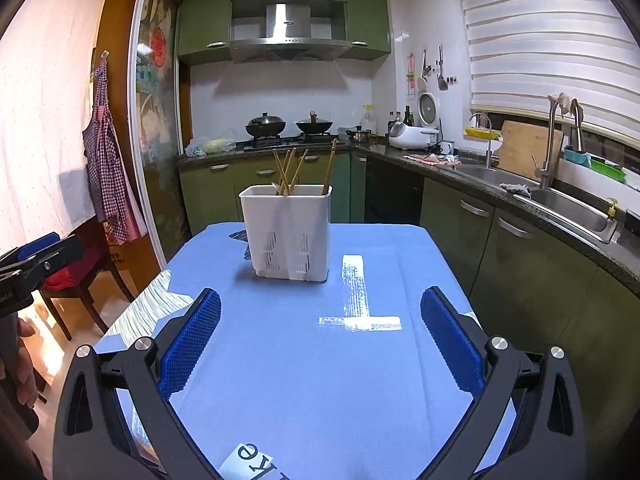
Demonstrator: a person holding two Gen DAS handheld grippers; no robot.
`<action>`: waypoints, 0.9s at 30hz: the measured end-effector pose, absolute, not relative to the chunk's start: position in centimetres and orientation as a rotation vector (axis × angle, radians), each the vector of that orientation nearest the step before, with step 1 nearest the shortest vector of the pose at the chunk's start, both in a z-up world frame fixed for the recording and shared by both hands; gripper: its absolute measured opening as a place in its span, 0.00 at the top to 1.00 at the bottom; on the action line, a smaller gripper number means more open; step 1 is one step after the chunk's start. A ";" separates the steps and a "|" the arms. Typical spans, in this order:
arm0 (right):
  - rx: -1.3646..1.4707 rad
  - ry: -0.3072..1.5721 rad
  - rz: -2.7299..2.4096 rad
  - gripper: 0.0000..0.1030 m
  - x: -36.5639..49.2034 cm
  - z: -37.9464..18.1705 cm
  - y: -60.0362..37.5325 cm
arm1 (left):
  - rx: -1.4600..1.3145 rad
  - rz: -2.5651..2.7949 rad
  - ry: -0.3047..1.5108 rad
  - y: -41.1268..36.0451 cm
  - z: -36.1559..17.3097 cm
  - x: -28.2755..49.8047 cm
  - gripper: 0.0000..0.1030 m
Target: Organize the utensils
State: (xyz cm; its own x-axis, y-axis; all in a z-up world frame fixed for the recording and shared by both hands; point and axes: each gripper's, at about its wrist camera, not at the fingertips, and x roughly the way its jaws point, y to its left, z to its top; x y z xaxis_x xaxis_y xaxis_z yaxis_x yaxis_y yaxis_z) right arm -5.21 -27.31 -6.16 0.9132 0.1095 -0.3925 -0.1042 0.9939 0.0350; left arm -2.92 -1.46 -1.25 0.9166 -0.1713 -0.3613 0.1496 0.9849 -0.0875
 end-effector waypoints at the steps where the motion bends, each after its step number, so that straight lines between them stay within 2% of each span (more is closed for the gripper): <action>1: 0.015 0.404 0.112 0.04 -5.2 -6.2 -27.4 | -0.059 -0.165 0.375 -1.5 -1.1 -3.1 0.07; 27: 0.025 0.400 0.114 0.04 -6.3 -5.5 -27.9 | -0.048 -0.160 0.368 -1.6 -0.8 -4.2 0.07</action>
